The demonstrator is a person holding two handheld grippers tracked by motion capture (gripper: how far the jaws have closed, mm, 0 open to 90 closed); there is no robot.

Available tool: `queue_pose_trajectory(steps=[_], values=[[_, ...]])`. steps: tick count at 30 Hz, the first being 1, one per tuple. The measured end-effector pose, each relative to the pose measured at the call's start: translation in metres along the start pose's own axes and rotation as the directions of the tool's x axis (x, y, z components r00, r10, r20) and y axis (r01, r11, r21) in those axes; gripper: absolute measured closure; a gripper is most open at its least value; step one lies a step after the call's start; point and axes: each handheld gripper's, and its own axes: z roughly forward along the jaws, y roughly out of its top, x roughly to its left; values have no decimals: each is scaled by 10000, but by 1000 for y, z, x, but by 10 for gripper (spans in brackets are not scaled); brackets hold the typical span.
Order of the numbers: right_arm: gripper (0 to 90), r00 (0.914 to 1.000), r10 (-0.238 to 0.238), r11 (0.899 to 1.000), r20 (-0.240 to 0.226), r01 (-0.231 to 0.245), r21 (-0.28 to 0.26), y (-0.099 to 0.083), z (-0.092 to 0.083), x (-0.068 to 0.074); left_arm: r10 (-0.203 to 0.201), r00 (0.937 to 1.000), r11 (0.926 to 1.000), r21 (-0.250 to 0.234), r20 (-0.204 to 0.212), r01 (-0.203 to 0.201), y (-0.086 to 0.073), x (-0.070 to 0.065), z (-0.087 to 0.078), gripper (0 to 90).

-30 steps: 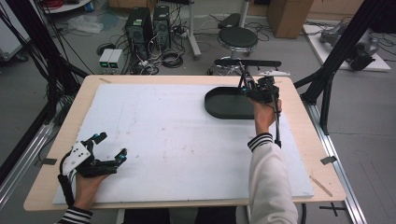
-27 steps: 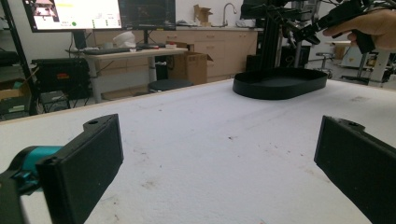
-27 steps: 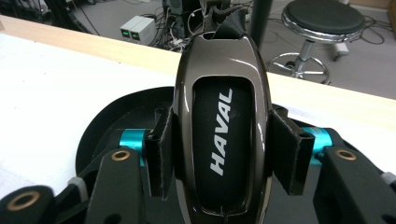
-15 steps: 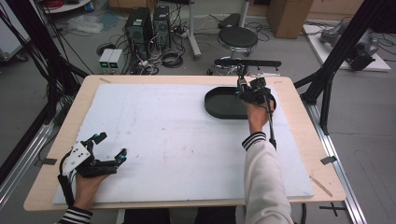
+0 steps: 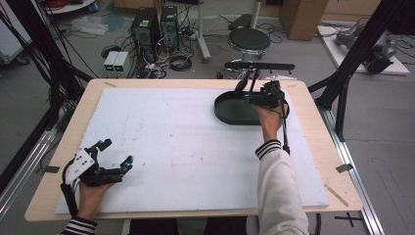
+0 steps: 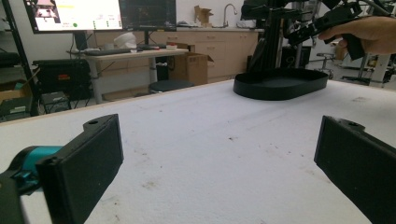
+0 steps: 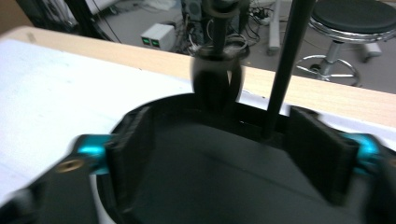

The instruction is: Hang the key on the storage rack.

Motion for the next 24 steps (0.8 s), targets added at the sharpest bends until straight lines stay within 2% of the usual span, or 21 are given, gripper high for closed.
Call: queue_pose_trajectory(steps=[1, 3, 4, 6, 7, 8, 11, 13, 15, 16, 17, 18, 20, 22, 24], values=[[98, 10000, -80, 10000, 16, 80, -44, 1, -2, 1, -12, 10000, 10000, -13, -11, 12, 0, 0, 0, 17], [97, 9996, -264, 9990, -121, 260, -353, 0, -10, 4, -15, 10000, 10000, -40, -18, 15, 0, 0, 0, 17], [89, 9995, -217, 9981, -228, 204, -578, -1, -15, 6, -24, 10000, 10000, -68, -31, 24, 0, 0, 0, 17], [3, 9980, 22, 9950, -634, -85, -998, -3, -23, 8, 9, 10000, 10000, -82, -64, -9, 0, 0, 0, 17], [3, 9961, 164, 9916, -863, -273, -1261, -5, -29, 9, 18, 10000, 9999, -99, -78, -19, 0, -1, 0, 17], [3, 9942, 56, 9881, -1071, -219, -1520, -7, -36, 10, 20, 10000, 9999, -102, -77, -21, 0, -1, -1, 17], [3, 9926, -190, 9806, -1200, -49, -1958, -14, -54, 14, -9, 10000, 9999, -108, -90, 8, 0, 0, -1, 17], [3, 9882, -338, 9778, -1496, 17, -2097, -20, -66, 15, 5, 10000, 9999, -110, -72, -6, 0, 0, -1, 17], [3, 9797, -426, 9727, -1961, -41, -2322, -29, -79, 16, -12, 10000, 9999, -121, -79, 11, 0, 0, -1, 17], [3, 9739, -490, 9645, -2218, -116, -2638, -37, -86, 16, -29, 10000, 9999, -121, -78, 28, 0, 0, -1, 17], [4, 9694, -543, 9639, -2394, -117, -2659, -43, -91, 16, -25, 10000, 9999, -141, -82, 24, 0, 0, -1, 17], [3, 9682, -661, 9609, -2412, -33, -2767, -50, -97, 18, -24, 10000, 9999, -147, -87, 23, 0, 0, -1, 17], [4, 9671, -1020, 9440, -2329, 203, -3293, -64, -107, 21, 3, 9999, 9999, -167, -112, -5, 0, -1, -1, 17], [4, 9625, -1198, 9321, -2433, 247, -3613, -85, -118, 23, 46, 9999, 9999, -148, -97, -48, 0, -1, -1, 17], [4, 9619, -1418, 9194, -2339, 404, -3912, -102, -125, 24, 43, 9999, 9999, -137, -91, -45, 0, -1, -1, 17]])
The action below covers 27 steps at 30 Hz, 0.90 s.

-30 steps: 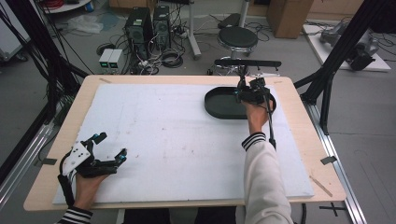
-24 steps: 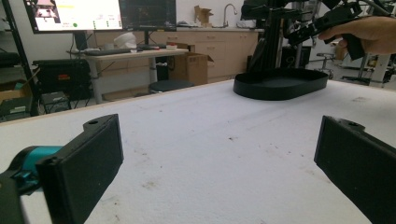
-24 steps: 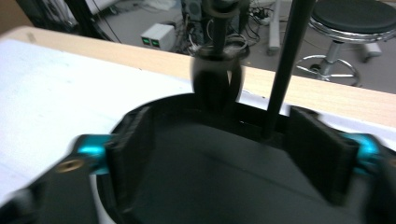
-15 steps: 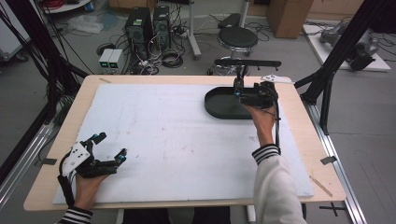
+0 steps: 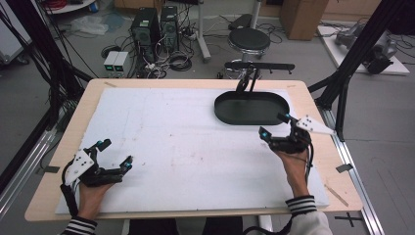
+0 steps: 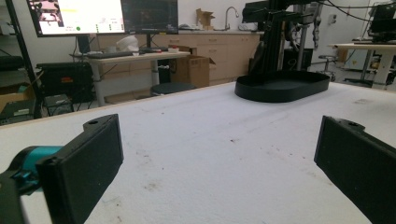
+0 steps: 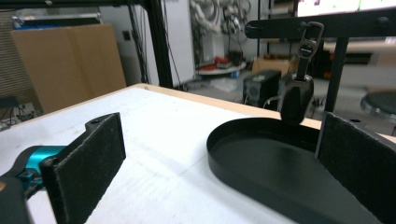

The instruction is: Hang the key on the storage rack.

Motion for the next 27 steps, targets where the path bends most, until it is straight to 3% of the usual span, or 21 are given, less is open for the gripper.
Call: queue_pose_trajectory(steps=[2, 5, 7, 11, 13, 15, 21, 27], values=[[3, 9996, -284, 9995, 95, 285, -136, -11, -11, 4, 2, 10000, 10000, -12, -2, -2, 0, 0, 0, 17], [3, 10000, -56, 9987, 43, 58, -515, -24, -23, 7, -18, 10000, 10000, -33, 3, 18, 0, 0, 0, 17], [3, 9997, -136, 9978, 209, 149, -644, -32, -29, 9, -11, 10000, 10000, -34, 5, 11, 0, 0, 0, 17], [3, 9982, -49, 9949, 594, 109, -1000, -46, -34, 12, -26, 10000, 9999, -109, 11, 26, 0, 0, 0, 17], [3, 9978, 185, 9926, 637, -107, -1210, -51, -35, 12, -34, 10000, 9999, -126, 2, 34, 0, 0, -1, 17], [3, 9977, 123, 9917, 664, -37, -1283, -55, -34, 12, -37, 10000, 9999, -126, 20, 37, 0, 0, -1, 17], [3, 9961, -94, 9980, 881, 149, -621, -64, -29, 16, -46, 10000, 9999, -126, 33, 46, 0, 0, -1, 17], [3, 9978, -51, 9978, 654, 94, -658, -67, -29, 15, -31, 10000, 9999, -120, 27, 31, 0, 0, -1, 17]])
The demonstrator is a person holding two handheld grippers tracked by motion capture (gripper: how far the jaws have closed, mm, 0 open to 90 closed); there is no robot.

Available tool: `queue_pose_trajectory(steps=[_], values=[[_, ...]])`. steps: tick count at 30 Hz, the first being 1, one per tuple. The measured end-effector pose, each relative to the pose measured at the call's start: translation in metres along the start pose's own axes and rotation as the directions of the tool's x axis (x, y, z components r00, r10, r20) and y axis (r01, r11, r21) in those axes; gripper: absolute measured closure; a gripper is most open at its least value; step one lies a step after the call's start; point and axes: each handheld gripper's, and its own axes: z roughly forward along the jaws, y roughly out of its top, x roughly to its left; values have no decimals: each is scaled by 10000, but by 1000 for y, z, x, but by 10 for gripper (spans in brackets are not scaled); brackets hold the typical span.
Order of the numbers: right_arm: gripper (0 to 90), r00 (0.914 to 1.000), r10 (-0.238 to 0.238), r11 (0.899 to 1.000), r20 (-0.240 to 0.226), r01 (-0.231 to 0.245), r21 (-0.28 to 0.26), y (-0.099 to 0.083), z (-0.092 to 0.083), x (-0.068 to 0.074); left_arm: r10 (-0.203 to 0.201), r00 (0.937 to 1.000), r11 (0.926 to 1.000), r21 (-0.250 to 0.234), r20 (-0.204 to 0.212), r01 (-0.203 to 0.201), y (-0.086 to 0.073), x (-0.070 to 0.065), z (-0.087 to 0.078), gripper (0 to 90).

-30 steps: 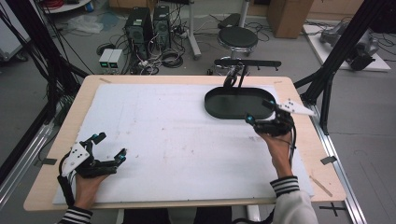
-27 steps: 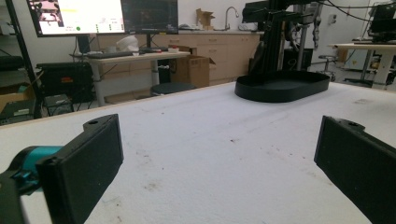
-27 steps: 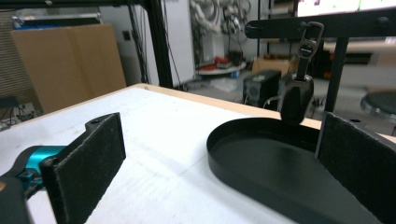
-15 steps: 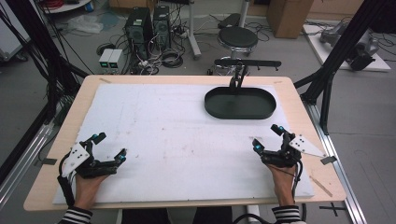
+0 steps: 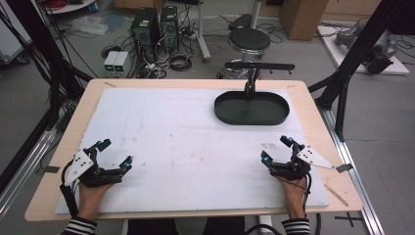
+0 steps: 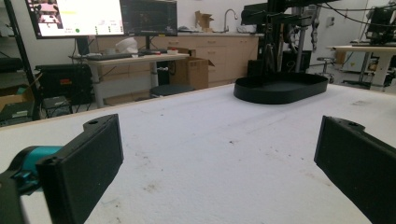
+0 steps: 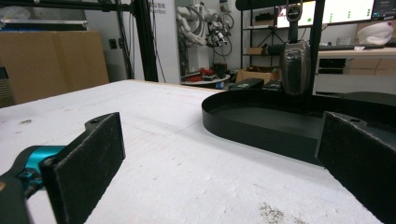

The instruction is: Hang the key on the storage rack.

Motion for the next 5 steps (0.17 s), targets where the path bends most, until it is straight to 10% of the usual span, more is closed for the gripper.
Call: queue_pose_trajectory(steps=[5], values=[[4, 9990, -444, 9990, 80, 444, -12, -1, 0, 4, 8, 10000, 10000, -28, -7, -8, 0, 0, 0, 17]])
